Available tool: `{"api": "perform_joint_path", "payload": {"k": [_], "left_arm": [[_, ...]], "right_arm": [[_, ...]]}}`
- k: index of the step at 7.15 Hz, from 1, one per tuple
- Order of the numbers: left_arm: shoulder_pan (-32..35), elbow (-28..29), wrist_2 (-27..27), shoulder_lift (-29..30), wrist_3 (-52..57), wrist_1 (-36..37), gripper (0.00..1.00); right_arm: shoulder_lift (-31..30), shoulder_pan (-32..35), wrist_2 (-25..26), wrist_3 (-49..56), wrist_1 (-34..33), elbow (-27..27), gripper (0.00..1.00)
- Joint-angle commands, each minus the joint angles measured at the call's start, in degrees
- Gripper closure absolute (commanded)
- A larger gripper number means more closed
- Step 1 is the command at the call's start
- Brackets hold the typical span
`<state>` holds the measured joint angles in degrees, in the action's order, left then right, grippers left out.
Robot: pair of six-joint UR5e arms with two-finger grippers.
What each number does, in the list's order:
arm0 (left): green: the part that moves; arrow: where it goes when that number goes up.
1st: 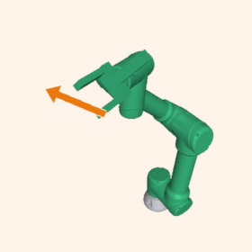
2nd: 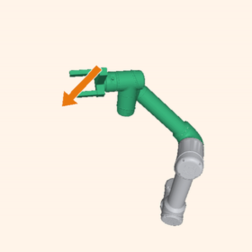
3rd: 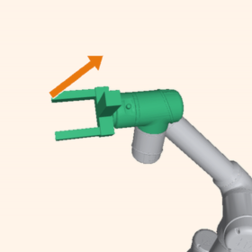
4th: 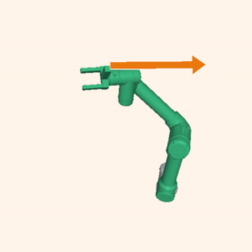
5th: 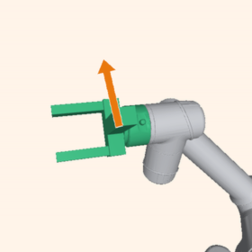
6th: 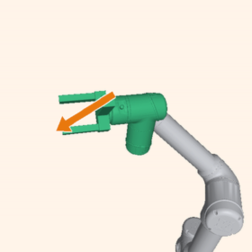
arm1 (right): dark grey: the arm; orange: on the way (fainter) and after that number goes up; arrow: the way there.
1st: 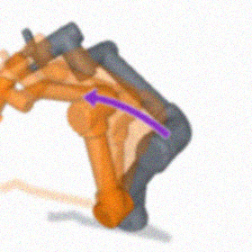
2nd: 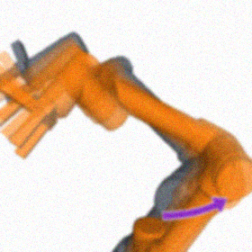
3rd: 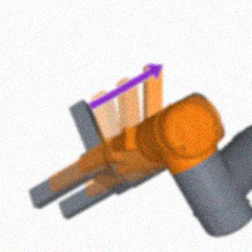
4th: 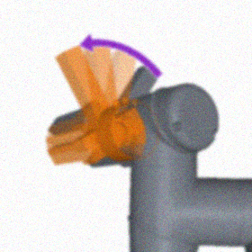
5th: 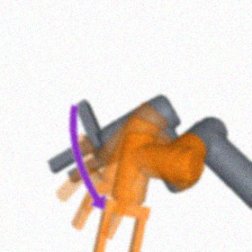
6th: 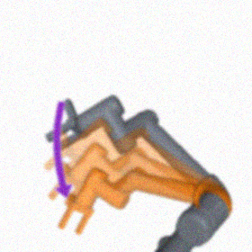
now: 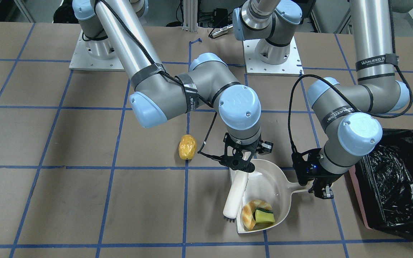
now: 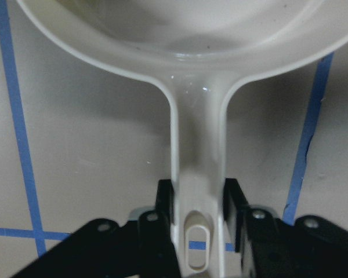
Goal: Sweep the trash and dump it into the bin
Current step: 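Sweep the sponge into the dustpan with the brush in the right gripper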
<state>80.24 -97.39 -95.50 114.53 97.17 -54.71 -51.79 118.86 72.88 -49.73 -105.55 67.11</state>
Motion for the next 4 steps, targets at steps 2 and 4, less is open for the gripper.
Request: {"api": "perform_joint_path", "payload": {"k": [2, 4], "left_arm": [[-0.3, -7.1, -1.6, -5.4, 2.7, 0.2, 1.0], [0.1, -12.4, -1.5, -9.8, 2.2, 0.4, 1.0]], "right_arm": [[-9.9, -7.4, 4.6, 12.6, 18.5, 2.2, 1.0], [-15.9, -8.8, 6.8, 18.1, 21.1, 11.1, 1.0]]}}
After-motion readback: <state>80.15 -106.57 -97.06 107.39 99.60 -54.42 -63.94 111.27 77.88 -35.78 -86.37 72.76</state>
